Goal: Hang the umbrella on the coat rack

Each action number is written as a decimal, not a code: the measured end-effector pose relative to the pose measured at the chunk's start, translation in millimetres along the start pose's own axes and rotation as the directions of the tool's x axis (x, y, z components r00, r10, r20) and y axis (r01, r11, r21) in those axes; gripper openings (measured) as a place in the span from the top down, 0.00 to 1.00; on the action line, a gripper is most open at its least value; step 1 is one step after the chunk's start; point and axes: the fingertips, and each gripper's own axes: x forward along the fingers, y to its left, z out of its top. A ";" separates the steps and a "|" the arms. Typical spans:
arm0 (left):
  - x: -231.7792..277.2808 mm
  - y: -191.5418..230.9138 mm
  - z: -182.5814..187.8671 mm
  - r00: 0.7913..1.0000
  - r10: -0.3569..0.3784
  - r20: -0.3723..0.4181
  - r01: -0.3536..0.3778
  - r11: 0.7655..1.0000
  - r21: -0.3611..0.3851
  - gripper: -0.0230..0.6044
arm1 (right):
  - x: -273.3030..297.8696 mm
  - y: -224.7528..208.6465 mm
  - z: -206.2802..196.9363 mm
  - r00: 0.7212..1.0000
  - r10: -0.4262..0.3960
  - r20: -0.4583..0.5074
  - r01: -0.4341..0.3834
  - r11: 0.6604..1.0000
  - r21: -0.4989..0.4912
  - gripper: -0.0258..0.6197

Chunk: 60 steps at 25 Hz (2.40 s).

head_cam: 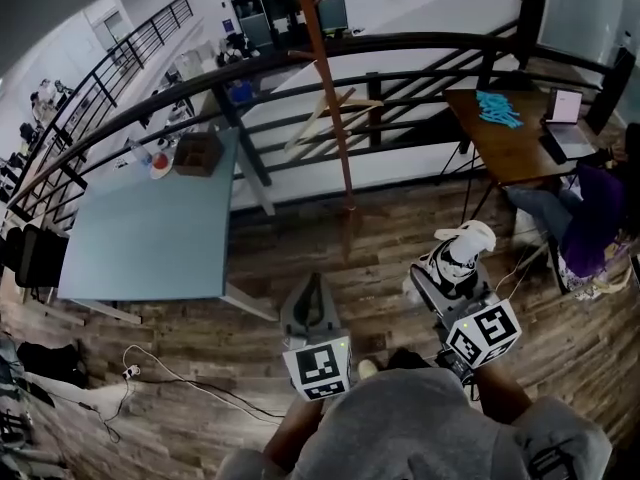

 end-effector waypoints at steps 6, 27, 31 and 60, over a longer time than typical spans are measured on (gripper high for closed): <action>7.6 6.2 -2.0 1.000 0.007 0.005 -0.007 1.000 -0.015 0.93 | 0.8 -6.7 2.0 1.000 -0.017 0.002 0.017 1.000 -0.003 0.50; 89.8 -19.2 -4.2 0.998 -0.018 -0.053 0.020 0.999 0.034 0.93 | 45.4 -72.2 5.7 0.999 -0.045 0.007 0.044 0.999 0.026 0.50; 122.1 -19.4 3.1 0.998 -0.022 -0.057 0.025 0.999 0.041 0.93 | 68.4 -95.0 8.3 0.999 -0.047 -0.011 0.047 0.999 0.026 0.50; 295.0 -17.5 33.3 0.996 0.002 -0.093 0.004 0.998 0.060 0.93 | 209.1 -208.6 39.7 0.999 0.016 -0.029 -0.015 1.000 0.011 0.50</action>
